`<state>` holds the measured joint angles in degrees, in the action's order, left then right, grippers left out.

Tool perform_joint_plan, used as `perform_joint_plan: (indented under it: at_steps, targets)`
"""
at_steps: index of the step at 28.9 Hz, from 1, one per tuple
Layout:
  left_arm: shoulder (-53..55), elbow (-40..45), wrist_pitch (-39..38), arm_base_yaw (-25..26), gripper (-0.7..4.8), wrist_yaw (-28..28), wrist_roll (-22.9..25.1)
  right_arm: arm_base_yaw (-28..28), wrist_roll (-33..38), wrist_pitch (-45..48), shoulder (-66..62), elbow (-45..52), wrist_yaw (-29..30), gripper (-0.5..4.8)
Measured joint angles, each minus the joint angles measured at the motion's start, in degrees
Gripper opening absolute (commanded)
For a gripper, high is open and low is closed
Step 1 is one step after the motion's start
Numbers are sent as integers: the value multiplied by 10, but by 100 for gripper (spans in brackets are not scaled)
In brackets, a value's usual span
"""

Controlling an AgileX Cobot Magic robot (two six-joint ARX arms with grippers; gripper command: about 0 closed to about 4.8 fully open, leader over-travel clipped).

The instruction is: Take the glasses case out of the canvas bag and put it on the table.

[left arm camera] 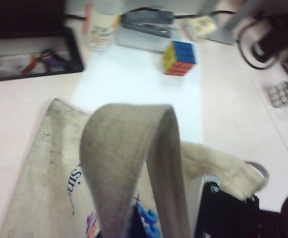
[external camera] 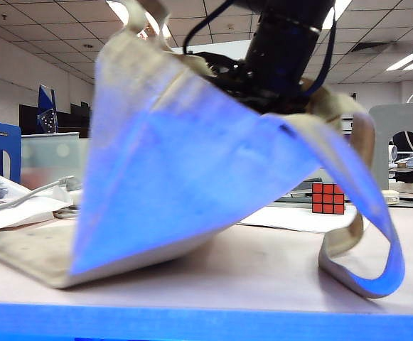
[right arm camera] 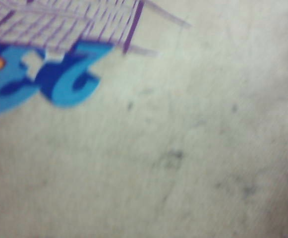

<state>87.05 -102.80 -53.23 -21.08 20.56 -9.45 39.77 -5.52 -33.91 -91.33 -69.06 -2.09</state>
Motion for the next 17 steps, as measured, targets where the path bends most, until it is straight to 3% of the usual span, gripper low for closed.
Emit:
perform_joint_plan:
  at_steps: [4, 6, 7, 9, 14, 17]
  targets:
    - [0, 0, -9, -48, -5, -1, 4, -16, -10, 11, 43, 0, -19, 432]
    - [0, 0, -9, -68, -5, -5, 22, -23, -10, 14, 75, 0, 18, 432]
    - [0, 0, -1, -67, -5, -6, 24, -31, -9, 6, 94, 0, 71, 432]
    - [-1, 0, 31, -61, -5, -9, 7, -36, -5, 3, 100, 5, 90, 432]
    - [-17, 0, 50, -69, -5, 11, -6, -34, 4, 71, 67, 96, 94, 434]
    - [-17, 0, 38, -83, -5, 17, -7, -33, 24, 126, 6, 118, 94, 479]
